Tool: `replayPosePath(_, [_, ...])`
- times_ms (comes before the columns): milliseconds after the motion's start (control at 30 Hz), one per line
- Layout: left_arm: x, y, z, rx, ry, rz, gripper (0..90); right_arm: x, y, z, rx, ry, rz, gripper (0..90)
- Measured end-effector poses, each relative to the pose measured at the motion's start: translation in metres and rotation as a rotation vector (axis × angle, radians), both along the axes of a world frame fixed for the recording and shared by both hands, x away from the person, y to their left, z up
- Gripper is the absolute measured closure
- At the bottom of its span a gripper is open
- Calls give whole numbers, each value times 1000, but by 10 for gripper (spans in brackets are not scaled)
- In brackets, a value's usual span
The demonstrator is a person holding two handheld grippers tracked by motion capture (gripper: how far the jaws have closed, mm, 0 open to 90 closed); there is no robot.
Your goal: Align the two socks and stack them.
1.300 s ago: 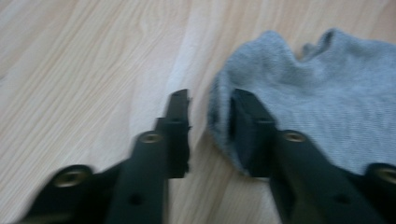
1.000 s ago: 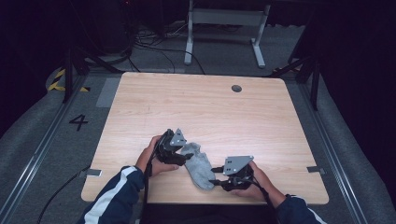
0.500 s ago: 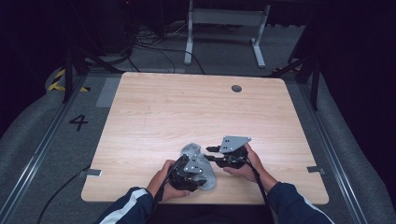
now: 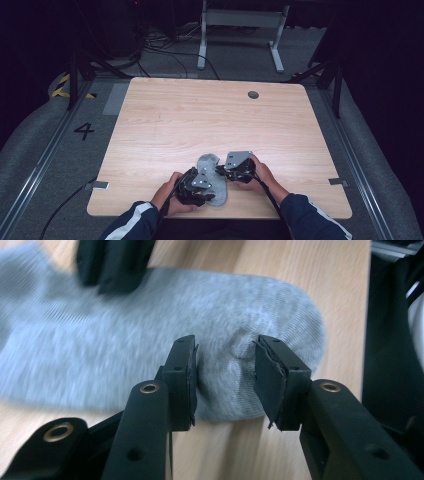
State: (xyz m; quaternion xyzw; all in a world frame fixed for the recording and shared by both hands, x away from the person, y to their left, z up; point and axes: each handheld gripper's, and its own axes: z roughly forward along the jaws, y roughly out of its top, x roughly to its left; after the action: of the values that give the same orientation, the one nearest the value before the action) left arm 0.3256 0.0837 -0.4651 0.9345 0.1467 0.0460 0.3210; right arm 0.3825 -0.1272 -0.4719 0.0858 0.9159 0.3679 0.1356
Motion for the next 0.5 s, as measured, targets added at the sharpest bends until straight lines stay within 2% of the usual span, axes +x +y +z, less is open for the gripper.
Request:
replayPosePath(100, [4,9,-1,-22,25,8,624,0,-3,0,-8,-2,-4,852])
replayPosePath(167, [4,10,0,-18,25,-2,623,1,-6,0,-4,9,-16,856])
replayPosePath(233, [1,7,2,-1,15,-23,624,0,-7,1,-10,6,-22,857])
replayPosePath(300, [-3,3,4,-1,13,-51,624,0,-8,1,-17,4,-34,859])
replayPosePath(367, [-7,0,8,14,-5,-70,622,0,-10,1,-21,-5,-37,858])
replayPosePath(467, [-9,-3,18,-54,-21,-66,626,2,-12,1,-12,3,-52,858])
replayPosePath(500, [-7,-5,19,-61,-29,-66,630,2,-12,1,-10,4,-54,858])
